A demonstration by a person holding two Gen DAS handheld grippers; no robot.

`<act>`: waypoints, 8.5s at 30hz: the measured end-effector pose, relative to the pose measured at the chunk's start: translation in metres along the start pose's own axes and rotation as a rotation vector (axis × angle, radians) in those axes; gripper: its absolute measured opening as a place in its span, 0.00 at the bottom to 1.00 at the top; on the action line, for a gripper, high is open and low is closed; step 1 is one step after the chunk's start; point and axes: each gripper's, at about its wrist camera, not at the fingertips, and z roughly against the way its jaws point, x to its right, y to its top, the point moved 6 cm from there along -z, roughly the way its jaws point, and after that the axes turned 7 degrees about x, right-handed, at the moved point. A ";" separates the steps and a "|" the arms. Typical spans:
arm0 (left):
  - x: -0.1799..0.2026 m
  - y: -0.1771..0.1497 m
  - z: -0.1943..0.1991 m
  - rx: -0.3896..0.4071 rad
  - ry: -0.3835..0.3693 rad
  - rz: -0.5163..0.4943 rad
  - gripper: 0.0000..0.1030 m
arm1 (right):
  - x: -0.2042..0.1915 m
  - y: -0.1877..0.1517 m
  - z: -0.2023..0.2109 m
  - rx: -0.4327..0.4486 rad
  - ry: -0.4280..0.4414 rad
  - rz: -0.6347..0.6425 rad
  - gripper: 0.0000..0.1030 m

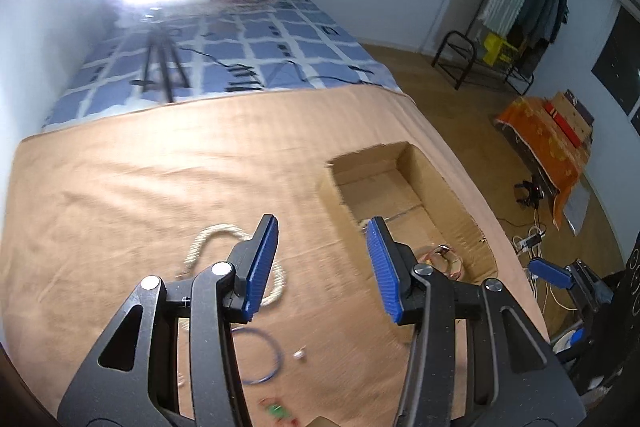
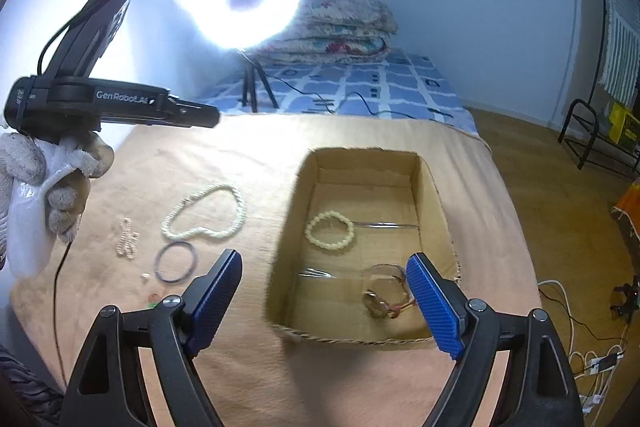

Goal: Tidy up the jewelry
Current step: 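Withdraw both grippers from the box toward the pearl necklaces, then grasp the twisted pearl necklace with the right gripper while the left gripper grasps the thin pearl strand, then lift the twisted necklace with the right gripper while the left gripper lifts the pearl strand toward the box, then lower and release the twisted necklace with the right gripper while the left gripper releases the strand in the box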

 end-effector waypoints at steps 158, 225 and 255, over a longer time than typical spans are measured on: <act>-0.153 -0.106 0.038 -0.049 -0.011 0.257 0.05 | -0.068 0.041 -0.134 -0.116 0.391 -0.446 0.06; 0.133 -0.110 -0.118 -0.234 -0.242 -0.103 0.05 | 0.127 0.072 -0.114 -0.018 0.146 -0.451 0.05; 0.132 -0.120 -0.131 -0.278 -0.222 -0.101 0.08 | 0.115 0.042 -0.150 -0.118 0.134 -0.434 0.06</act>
